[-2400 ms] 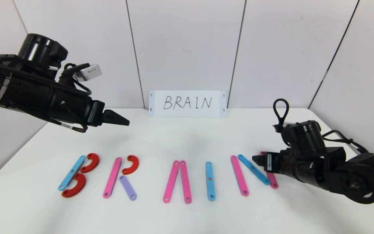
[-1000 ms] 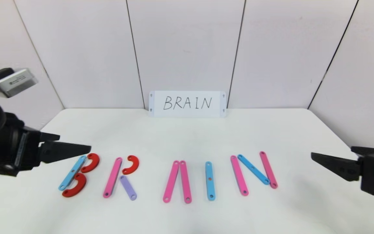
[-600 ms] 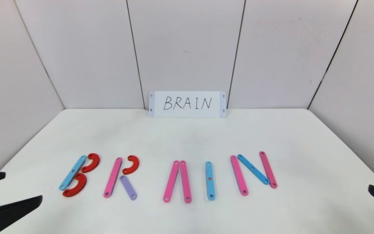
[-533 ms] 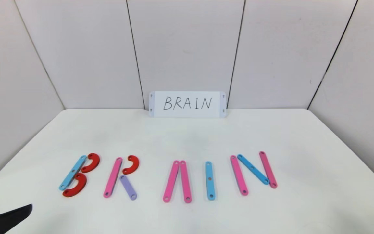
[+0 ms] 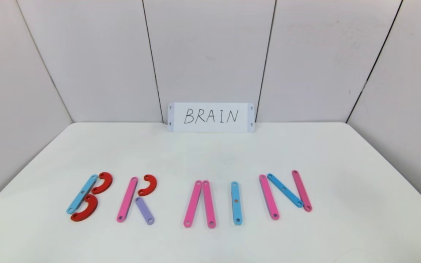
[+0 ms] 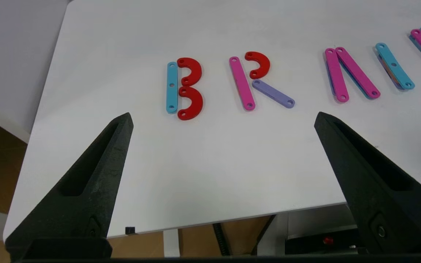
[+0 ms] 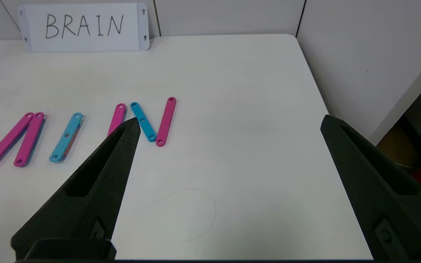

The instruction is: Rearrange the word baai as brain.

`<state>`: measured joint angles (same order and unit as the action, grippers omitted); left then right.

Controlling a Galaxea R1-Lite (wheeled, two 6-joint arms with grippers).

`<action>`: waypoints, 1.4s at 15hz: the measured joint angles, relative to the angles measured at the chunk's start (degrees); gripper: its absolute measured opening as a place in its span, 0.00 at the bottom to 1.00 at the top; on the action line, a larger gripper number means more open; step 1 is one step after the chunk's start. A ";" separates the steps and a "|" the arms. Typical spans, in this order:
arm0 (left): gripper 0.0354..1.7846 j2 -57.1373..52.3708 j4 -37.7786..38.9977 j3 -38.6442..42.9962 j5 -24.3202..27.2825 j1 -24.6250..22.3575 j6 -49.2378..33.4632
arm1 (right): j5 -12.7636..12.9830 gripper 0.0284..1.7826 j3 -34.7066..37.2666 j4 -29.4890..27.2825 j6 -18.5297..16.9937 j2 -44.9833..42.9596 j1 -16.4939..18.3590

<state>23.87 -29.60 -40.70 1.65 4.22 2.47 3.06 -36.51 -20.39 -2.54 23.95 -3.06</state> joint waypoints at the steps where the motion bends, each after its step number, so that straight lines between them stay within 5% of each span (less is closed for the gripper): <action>1: 0.97 -1.82 0.26 0.77 -0.02 -0.76 -0.02 | -1.72 0.97 0.29 0.06 0.09 -2.11 1.90; 7: 0.97 -13.54 8.35 10.91 -0.61 -3.10 0.05 | -6.17 0.97 8.40 3.45 2.89 -16.58 3.66; 11: 0.97 -18.44 26.40 24.89 -1.57 -3.49 0.50 | -4.51 0.97 23.61 19.13 5.23 -22.42 3.52; 14: 0.97 -21.81 33.06 34.17 -0.99 -3.58 1.77 | -3.80 0.97 32.41 27.97 7.33 -23.74 3.50; 21: 0.97 -23.87 29.50 40.63 -0.66 -3.60 0.90 | -3.80 0.97 36.46 20.10 6.64 -24.06 3.44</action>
<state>0.00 -0.10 -0.07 0.99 0.62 3.38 -0.74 -0.05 -0.29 4.11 -0.11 0.38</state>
